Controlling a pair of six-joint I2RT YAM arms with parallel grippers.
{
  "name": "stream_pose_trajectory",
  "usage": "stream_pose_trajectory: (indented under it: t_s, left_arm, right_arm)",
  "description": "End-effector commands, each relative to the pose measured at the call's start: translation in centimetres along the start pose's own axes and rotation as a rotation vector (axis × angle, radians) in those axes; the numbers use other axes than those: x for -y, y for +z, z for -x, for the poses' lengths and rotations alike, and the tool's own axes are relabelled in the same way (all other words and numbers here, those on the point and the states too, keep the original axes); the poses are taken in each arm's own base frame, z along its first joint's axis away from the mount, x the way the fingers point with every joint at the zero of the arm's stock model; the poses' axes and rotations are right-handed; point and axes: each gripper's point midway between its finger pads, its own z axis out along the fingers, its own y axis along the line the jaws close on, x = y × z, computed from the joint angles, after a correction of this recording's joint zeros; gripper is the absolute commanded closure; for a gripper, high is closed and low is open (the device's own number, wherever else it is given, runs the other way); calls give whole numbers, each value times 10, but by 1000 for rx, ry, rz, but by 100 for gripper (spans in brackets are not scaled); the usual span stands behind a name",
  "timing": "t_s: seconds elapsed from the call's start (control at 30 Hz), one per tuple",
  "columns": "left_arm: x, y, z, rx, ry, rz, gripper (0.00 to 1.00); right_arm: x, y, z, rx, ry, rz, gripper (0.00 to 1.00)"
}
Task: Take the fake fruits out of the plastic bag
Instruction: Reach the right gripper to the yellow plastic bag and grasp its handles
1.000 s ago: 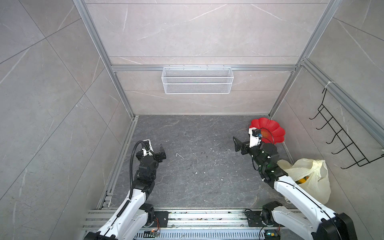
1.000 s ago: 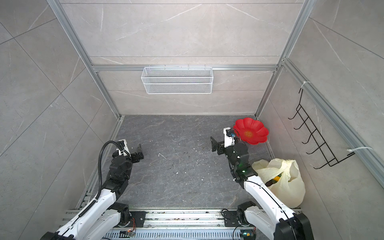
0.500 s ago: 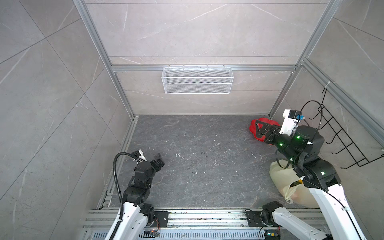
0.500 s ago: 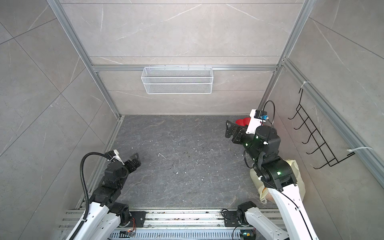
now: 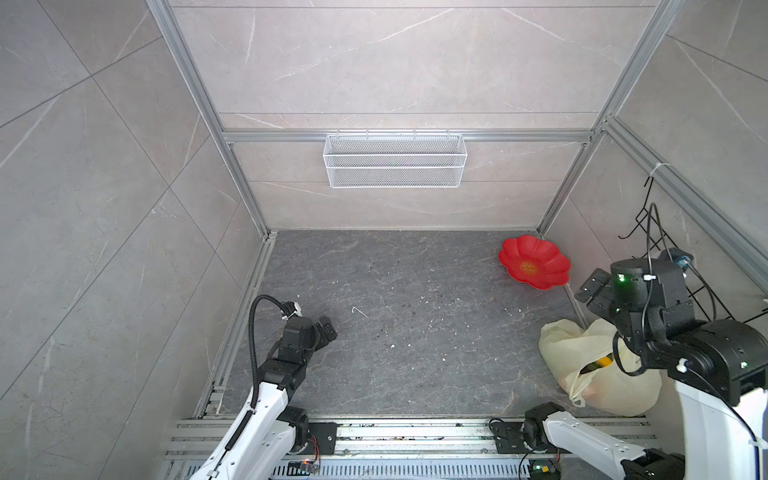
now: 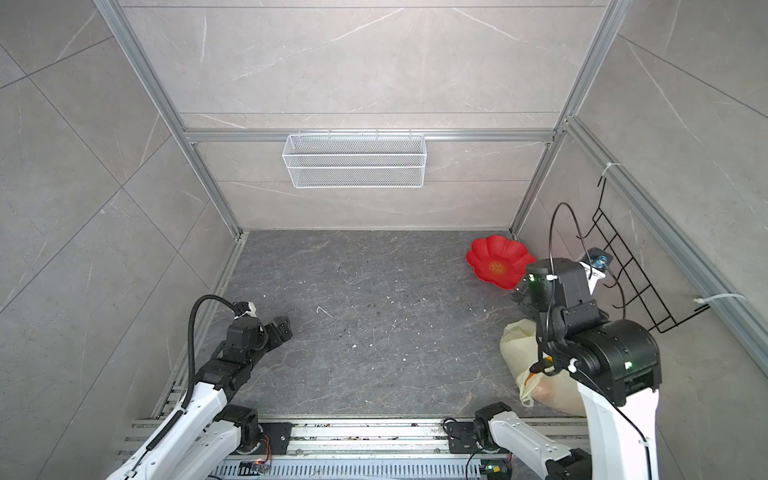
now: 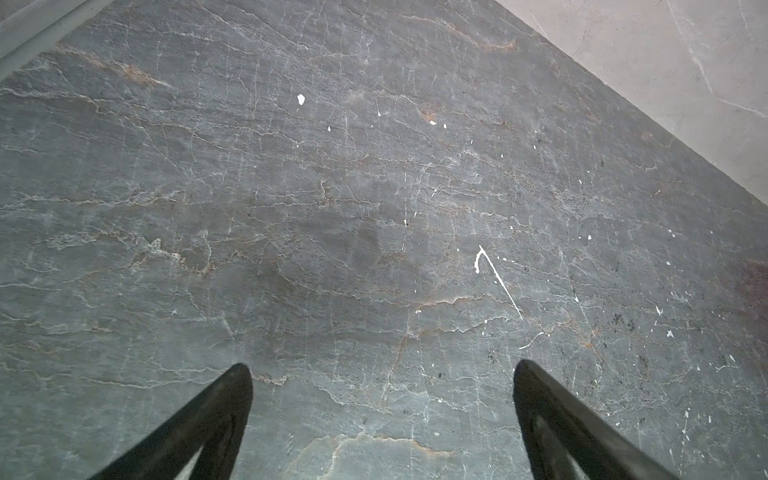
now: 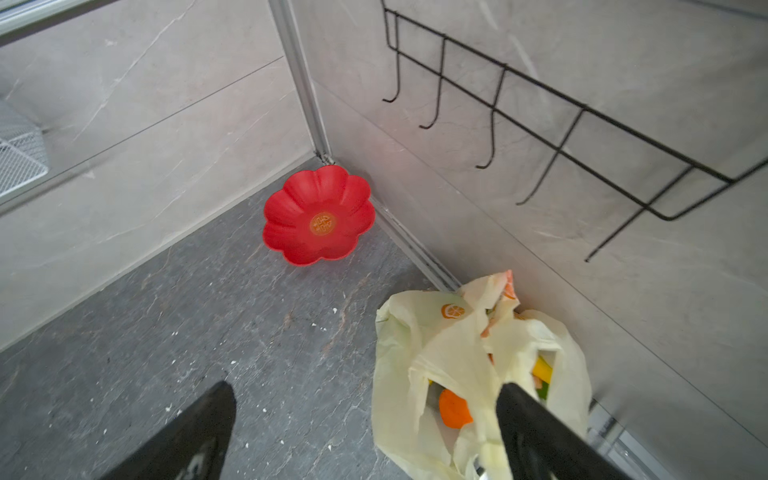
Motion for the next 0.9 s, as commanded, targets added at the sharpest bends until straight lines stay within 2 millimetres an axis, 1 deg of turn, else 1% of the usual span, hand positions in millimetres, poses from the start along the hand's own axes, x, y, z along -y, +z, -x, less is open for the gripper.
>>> stream_pose_trajectory:
  t_s: [0.0, 0.2, 0.4, 0.47, 0.57, 0.67, 0.7, 0.77, 0.87]
  left_arm:
    - [11, -6, 14, 37, 16, -38, 0]
    - [10, -8, 14, 46, 10, -38, 0]
    - [10, -9, 14, 48, 9, -39, 0]
    - [10, -9, 14, 48, 5, -40, 0]
    - [10, -9, 15, 47, 6, -41, 0]
    - [10, -10, 14, 44, 4, -42, 0]
    - [10, -10, 14, 47, 2, -44, 0]
    - [10, -10, 14, 47, 4, -43, 0]
    - [10, -10, 15, 51, 1, -43, 0]
  right_arm:
    - [38, -1, -25, -71, -63, -151, 1]
    - [48, 8, -32, -87, -74, -246, 2]
    - [55, 20, -47, -131, -73, -317, 2]
    - [56, 26, -55, -163, -82, -345, 2]
    - [61, 30, -61, -174, -84, -379, 3]
    - [60, 34, -67, -195, -83, -382, 6]
    - [59, 37, -70, -201, -84, -380, 9]
    - [59, 42, -75, -208, -92, -387, 20]
    - [58, 46, -77, -200, -99, -387, 48]
